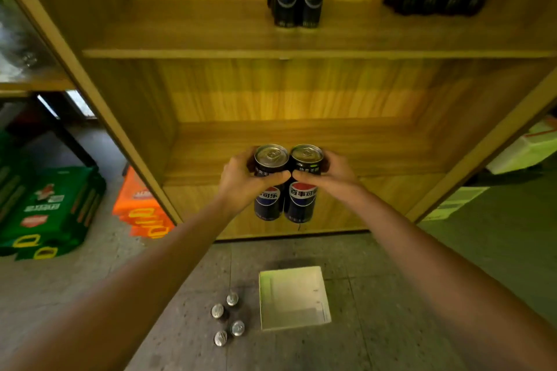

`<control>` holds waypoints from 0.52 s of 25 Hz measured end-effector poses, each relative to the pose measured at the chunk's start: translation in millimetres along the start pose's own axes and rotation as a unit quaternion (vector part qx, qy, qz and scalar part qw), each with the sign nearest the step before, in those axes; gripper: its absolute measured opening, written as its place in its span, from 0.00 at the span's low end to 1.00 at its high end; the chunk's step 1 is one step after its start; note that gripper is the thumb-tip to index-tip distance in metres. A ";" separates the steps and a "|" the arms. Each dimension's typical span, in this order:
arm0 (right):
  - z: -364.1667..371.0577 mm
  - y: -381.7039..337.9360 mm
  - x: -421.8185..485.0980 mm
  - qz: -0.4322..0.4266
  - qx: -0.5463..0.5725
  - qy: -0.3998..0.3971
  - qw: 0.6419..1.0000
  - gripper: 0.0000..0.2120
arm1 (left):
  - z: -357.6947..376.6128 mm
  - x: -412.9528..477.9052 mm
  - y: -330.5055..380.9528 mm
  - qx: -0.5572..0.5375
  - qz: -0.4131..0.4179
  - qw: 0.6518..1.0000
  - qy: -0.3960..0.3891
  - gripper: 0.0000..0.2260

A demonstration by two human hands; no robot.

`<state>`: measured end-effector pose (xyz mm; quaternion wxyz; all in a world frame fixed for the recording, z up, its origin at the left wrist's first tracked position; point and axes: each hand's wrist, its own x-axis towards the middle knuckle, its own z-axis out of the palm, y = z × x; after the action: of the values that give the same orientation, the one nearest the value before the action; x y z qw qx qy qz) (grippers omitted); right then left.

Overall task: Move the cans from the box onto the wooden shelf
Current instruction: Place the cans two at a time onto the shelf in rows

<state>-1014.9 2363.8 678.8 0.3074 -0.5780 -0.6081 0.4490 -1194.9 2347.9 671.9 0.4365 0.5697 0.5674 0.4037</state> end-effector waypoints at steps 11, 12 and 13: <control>-65.7 -154.1 2.8 -0.067 0.017 0.092 0.993 0.27 | -45.2 34.8 159.3 0.026 0.097 0.995 0.006 0.30; -71.5 -160.6 11.6 -0.067 0.021 0.093 0.993 0.27 | -46.0 45.0 167.5 0.020 0.097 0.995 0.010 0.29; -77.0 -165.7 21.2 -0.071 0.022 0.095 0.993 0.27 | -46.2 56.5 173.4 0.007 0.095 0.995 0.014 0.28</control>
<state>-1020.0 2411.1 856.5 0.4076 -0.5662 -0.6056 0.3828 -1186.3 2410.5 849.2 0.3840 0.6185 0.5197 0.4471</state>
